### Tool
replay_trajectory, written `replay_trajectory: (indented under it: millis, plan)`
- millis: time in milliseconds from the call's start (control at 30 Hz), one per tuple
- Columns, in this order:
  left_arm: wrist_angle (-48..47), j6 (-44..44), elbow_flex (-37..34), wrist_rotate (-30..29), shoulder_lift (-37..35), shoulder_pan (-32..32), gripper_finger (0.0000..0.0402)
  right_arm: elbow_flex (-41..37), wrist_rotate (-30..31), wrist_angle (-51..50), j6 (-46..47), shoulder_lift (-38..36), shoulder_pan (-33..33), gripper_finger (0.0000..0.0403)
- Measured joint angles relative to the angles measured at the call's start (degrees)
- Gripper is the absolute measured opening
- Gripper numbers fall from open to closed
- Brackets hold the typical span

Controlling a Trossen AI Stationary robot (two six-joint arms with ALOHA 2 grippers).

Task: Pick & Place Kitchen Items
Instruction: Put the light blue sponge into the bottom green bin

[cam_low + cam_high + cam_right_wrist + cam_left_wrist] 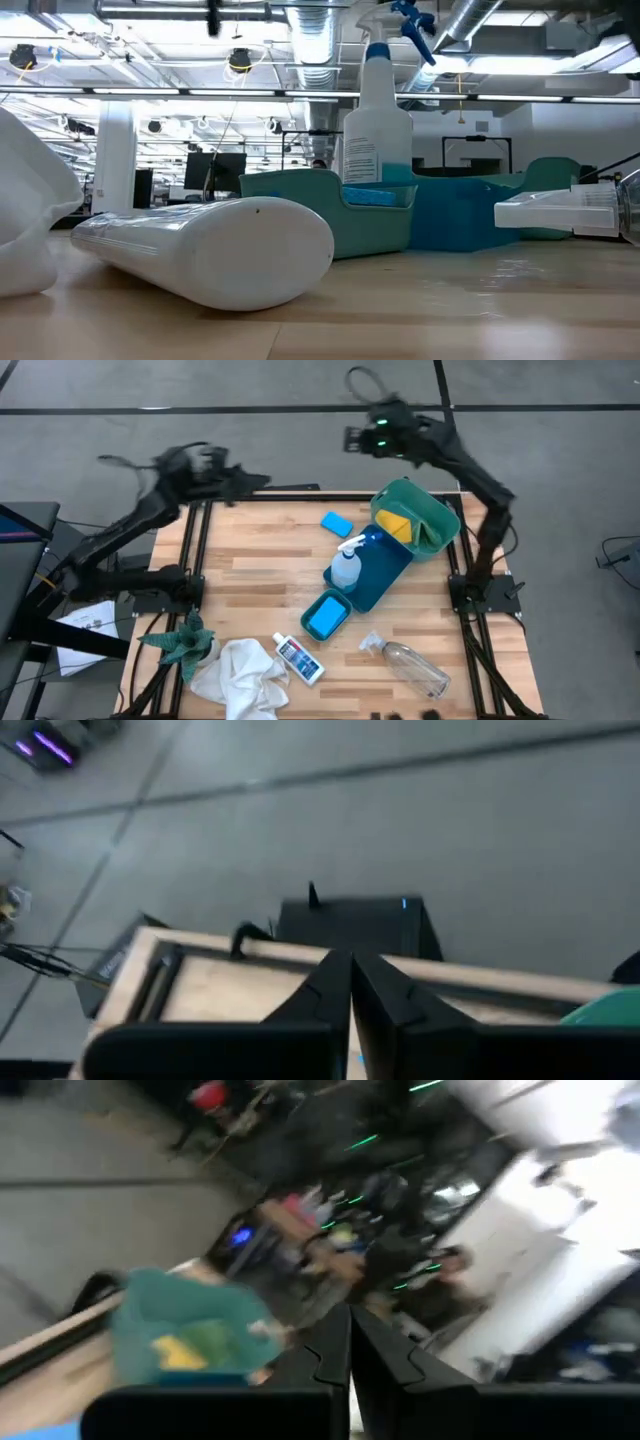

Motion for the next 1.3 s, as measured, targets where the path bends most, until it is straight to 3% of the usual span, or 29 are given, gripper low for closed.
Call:
replay_trajectory:
  millis: [267, 433, 600, 733, 967, 1167, 1300]
  plan:
    - [15.0, 3.6, 0.0, -0.9, 26.3, -3.0, 0.0, 0.0, 7.7, -2.6, -2.1, -12.4, 3.4, 0.0003]
    - [17.4, 7.6, 2.3, -4.5, 40.8, -2.9, 0.0, -0.1, 9.8, -5.0, -2.1, -16.1, 6.3, 0.0001]
    - [8.5, 17.3, 11.4, -7.2, 51.5, -3.8, 0.0, -0.1, 11.9, -6.3, -2.1, -17.5, 8.2, 0.0001]
    - [-4.6, 29.7, 23.5, -11.9, 57.7, -4.3, 0.0, -0.1, 12.0, -6.8, -2.1, -17.5, 8.5, 0.0001]
    - [-27.0, 41.5, 43.4, -12.7, 69.7, -4.4, 0.0, -0.1, 11.9, -8.2, -2.1, -17.4, 9.1, 0.0001]
    - [-39.4, 51.6, 51.3, -12.1, 75.7, -5.1, 0.0, -0.1, 11.8, -9.1, -2.1, -17.4, 10.4, 0.0001]
    - [-42.3, 56.2, 52.9, -12.1, 76.3, -5.6, 0.0, -0.1, 11.8, -9.4, -2.1, -17.4, 10.7, 0.0001]
